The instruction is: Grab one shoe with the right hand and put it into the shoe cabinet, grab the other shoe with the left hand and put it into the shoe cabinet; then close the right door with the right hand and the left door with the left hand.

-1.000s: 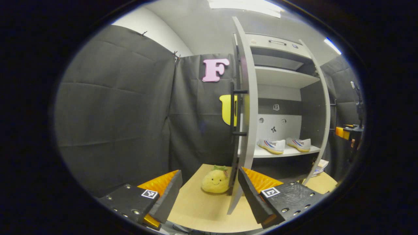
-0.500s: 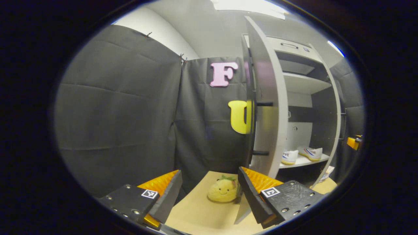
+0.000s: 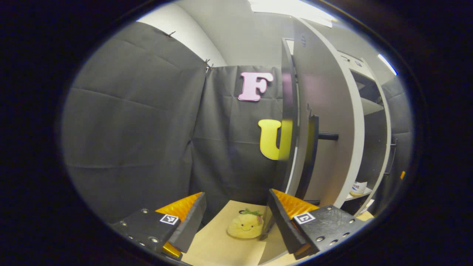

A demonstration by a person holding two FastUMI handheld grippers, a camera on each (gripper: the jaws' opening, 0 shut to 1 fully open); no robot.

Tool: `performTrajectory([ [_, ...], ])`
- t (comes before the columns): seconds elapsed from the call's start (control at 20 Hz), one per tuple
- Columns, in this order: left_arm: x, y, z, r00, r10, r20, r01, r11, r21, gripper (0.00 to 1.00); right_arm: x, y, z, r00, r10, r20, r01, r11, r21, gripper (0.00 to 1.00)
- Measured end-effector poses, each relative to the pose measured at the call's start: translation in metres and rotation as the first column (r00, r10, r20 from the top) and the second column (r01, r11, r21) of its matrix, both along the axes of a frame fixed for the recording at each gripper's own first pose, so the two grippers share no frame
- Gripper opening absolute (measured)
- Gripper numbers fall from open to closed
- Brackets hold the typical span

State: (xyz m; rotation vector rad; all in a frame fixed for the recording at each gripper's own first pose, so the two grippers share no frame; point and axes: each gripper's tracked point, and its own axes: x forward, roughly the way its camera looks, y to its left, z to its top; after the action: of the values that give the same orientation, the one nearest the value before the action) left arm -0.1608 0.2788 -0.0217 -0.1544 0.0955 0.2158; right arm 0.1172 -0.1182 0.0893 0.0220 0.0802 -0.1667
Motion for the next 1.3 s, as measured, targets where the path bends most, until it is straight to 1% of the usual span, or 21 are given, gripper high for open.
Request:
performTrajectory([
  [0.1,0.001,-0.003,0.002,1.0,-0.003,0.004,0.003,1.0,0.017,0.93,-0.003,-0.007,-0.004,1.0,-0.013,-0.005,0.013,1.0,-0.011,0.98],
  [0.15,0.0,-0.005,0.002,1.0,-0.007,0.0,0.007,1.0,0.01,0.95,-0.004,-0.008,-0.006,1.0,-0.014,-0.011,0.014,1.0,-0.013,0.98],
  [0.25,-0.002,-0.009,0.0,1.0,-0.013,-0.005,0.013,1.0,-0.008,0.94,-0.005,-0.011,-0.012,1.0,-0.018,-0.019,0.018,1.0,-0.008,0.98],
  [0.4,-0.003,-0.027,0.002,0.999,-0.043,0.002,0.043,0.999,-0.025,0.94,-0.004,-0.003,-0.019,0.999,-0.001,-0.036,0.001,1.0,0.003,0.96],
  [0.5,-0.001,-0.044,0.005,0.997,-0.078,0.009,0.079,0.996,-0.03,0.94,-0.006,-0.001,-0.021,0.999,0.005,-0.043,-0.005,1.0,-0.007,0.98],
  [0.6,-0.001,-0.065,0.006,0.993,-0.114,0.02,0.115,0.993,-0.028,0.94,-0.008,-0.001,-0.021,0.999,0.006,-0.044,-0.006,1.0,-0.016,0.96],
  [0.85,0.015,-0.114,0.013,0.979,-0.201,0.041,0.202,0.979,-0.018,0.94,-0.01,0.002,-0.025,0.998,0.005,-0.057,-0.006,1.0,-0.021,0.96],
  [1.1,0.029,-0.157,0.013,0.958,-0.278,0.067,0.281,0.958,-0.051,0.94,-0.015,0.007,-0.027,0.997,0.003,-0.074,-0.007,0.998,-0.059,0.98],
  [1.3,0.047,-0.203,0.021,0.935,-0.344,0.088,0.349,0.936,-0.052,0.94,-0.018,0.007,-0.029,0.997,-0.007,-0.082,0.002,0.998,-0.062,0.96],
])
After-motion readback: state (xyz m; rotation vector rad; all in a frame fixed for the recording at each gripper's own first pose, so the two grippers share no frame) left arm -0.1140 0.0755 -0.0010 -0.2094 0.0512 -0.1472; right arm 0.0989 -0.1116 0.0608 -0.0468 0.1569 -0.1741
